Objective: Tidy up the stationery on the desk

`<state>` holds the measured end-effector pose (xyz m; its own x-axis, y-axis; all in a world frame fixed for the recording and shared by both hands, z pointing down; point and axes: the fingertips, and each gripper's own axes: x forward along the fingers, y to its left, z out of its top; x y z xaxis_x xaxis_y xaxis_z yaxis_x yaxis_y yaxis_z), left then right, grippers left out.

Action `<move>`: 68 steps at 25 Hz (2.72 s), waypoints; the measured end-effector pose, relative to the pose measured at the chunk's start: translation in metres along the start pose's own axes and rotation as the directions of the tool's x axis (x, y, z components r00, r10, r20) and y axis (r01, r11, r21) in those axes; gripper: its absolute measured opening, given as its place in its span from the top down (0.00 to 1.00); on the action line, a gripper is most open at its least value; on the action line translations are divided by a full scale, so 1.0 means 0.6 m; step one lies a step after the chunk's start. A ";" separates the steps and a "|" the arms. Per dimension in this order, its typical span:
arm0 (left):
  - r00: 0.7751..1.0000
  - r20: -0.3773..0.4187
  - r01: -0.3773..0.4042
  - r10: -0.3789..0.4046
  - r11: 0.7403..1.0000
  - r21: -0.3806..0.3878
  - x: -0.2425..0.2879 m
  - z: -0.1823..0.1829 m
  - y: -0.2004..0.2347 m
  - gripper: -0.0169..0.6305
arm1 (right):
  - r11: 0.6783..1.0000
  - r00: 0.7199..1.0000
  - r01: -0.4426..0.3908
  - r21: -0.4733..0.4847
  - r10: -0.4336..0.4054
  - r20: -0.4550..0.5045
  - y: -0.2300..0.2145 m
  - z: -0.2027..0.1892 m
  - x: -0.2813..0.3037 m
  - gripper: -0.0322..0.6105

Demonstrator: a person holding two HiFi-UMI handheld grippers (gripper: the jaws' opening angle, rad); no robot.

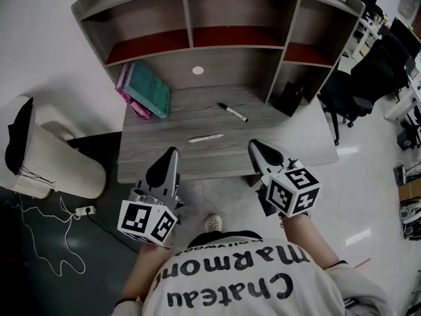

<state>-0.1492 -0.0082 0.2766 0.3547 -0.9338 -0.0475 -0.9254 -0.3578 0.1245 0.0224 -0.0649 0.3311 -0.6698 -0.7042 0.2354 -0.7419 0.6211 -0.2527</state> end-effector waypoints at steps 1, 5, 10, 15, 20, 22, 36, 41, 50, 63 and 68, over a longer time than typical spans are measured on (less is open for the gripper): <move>1.000 0.000 0.004 -0.004 1.000 -0.014 0.006 -0.003 0.011 0.95 | 1.000 1.000 0.004 0.005 -0.004 -0.011 -0.001 -0.003 0.014 0.93; 1.000 -0.022 -0.003 0.002 0.999 -0.039 0.028 -0.019 0.062 0.95 | 1.000 0.999 0.008 0.018 -0.007 -0.036 -0.002 -0.010 0.066 0.93; 0.996 -0.085 -0.017 0.013 0.998 -0.054 0.048 -0.056 0.118 0.95 | 0.999 0.996 0.022 0.032 -0.019 -0.084 -0.009 -0.034 0.121 0.93; 0.991 -0.135 -0.026 0.015 0.997 -0.078 0.049 -0.101 0.160 0.95 | 0.997 0.991 0.044 0.057 -0.036 -0.132 -0.019 -0.069 0.159 0.93; 0.985 -0.170 -0.037 0.021 0.995 -0.090 0.048 -0.132 0.180 0.95 | 0.996 0.985 0.042 0.075 -0.028 -0.172 -0.020 -0.104 0.183 0.93; 0.982 -0.190 -0.036 0.016 0.994 -0.101 0.046 -0.147 0.179 0.95 | 0.995 0.981 0.030 0.093 -0.011 -0.196 -0.019 -0.121 0.190 0.93; 0.957 -0.279 -0.124 0.074 0.979 -0.165 0.068 -0.215 0.202 0.95 | 0.996 0.923 -0.067 0.052 0.081 -0.376 -0.048 -0.196 0.269 0.93; 0.944 -0.296 -0.201 0.144 0.964 -0.173 0.075 -0.224 0.225 0.95 | 0.991 0.892 -0.134 -0.019 0.112 -0.437 -0.067 -0.197 0.313 0.93; 0.922 -0.286 -0.318 0.262 0.933 -0.169 0.080 -0.213 0.257 0.95 | 0.953 0.824 -0.302 -0.027 0.247 -0.509 -0.055 -0.194 0.377 0.93; 0.879 -0.282 -0.439 0.385 0.885 -0.157 0.045 -0.202 0.274 0.95 | 0.860 0.646 -0.510 -0.025 0.364 -0.672 -0.032 -0.254 0.409 0.72; 0.861 -0.283 -0.475 0.422 0.868 -0.149 0.022 -0.199 0.278 0.95 | 0.833 0.597 -0.547 -0.084 0.318 -0.736 -0.041 -0.286 0.412 0.67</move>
<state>-0.2829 -0.0802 0.4151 -0.0477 -0.9551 0.2925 -0.9513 0.1327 0.2781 -0.1300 -0.1952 0.5567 -0.6593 0.0299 0.7513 -0.2544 0.9314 -0.2602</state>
